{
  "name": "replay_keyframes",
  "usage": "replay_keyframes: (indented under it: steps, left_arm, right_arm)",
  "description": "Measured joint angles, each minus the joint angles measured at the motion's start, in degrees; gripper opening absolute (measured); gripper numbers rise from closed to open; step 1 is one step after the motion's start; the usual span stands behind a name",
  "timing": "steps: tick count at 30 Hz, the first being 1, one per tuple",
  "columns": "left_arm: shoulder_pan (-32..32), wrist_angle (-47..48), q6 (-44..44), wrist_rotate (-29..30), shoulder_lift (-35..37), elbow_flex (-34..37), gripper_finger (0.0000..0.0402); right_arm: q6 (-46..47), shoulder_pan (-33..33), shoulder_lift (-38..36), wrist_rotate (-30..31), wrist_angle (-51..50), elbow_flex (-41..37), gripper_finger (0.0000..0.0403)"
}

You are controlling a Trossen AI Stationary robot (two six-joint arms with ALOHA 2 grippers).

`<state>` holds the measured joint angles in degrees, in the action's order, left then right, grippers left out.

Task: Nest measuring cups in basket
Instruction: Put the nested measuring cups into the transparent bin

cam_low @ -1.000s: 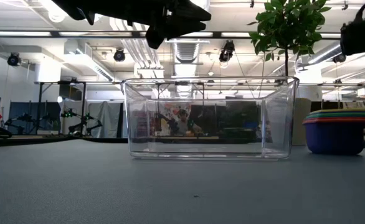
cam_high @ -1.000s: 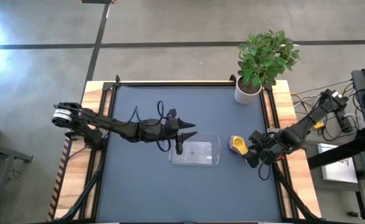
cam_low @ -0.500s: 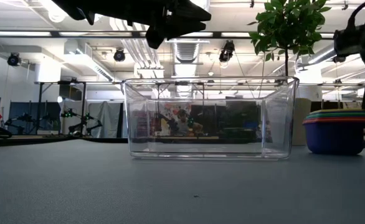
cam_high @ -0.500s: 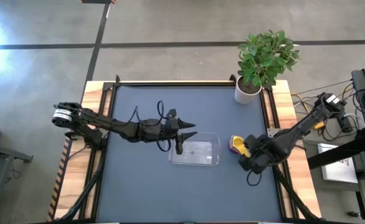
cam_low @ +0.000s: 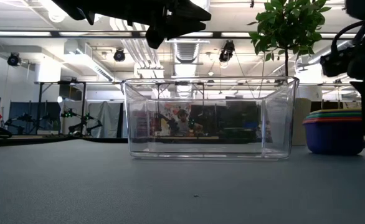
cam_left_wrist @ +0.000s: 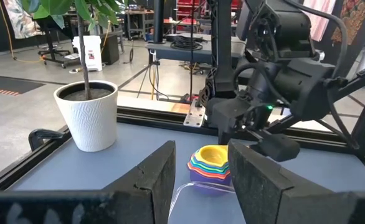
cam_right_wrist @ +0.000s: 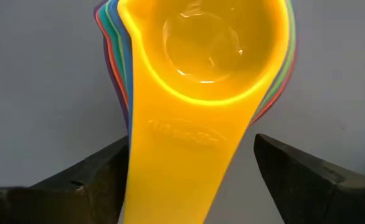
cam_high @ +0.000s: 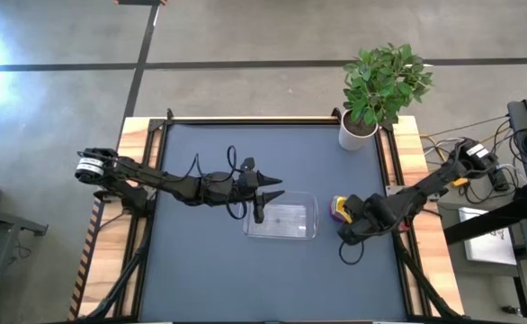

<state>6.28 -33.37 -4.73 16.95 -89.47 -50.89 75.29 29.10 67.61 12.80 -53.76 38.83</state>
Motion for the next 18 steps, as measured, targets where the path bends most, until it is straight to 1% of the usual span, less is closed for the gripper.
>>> replay_keyframes:
  steps: [5, 13, 18]
  left_arm:
    - [0.00, 0.01, 0.00, -0.01, 0.00, 0.00, 0.0130]
    - [0.00, 0.01, 0.00, 0.00, -0.02, 0.00, 0.0130]
    - [-0.01, 0.13, 0.24, 0.00, 0.11, 0.00, 0.0130]
  right_arm:
    - [-1.64, -1.96, 0.00, -2.63, 0.28, 0.00, 0.0263]
    - [-3.19, -2.05, 0.02, -4.07, 0.37, -0.02, 0.0144]
    - [-4.40, -2.03, 0.00, -4.07, 0.36, 0.72, 0.0141]
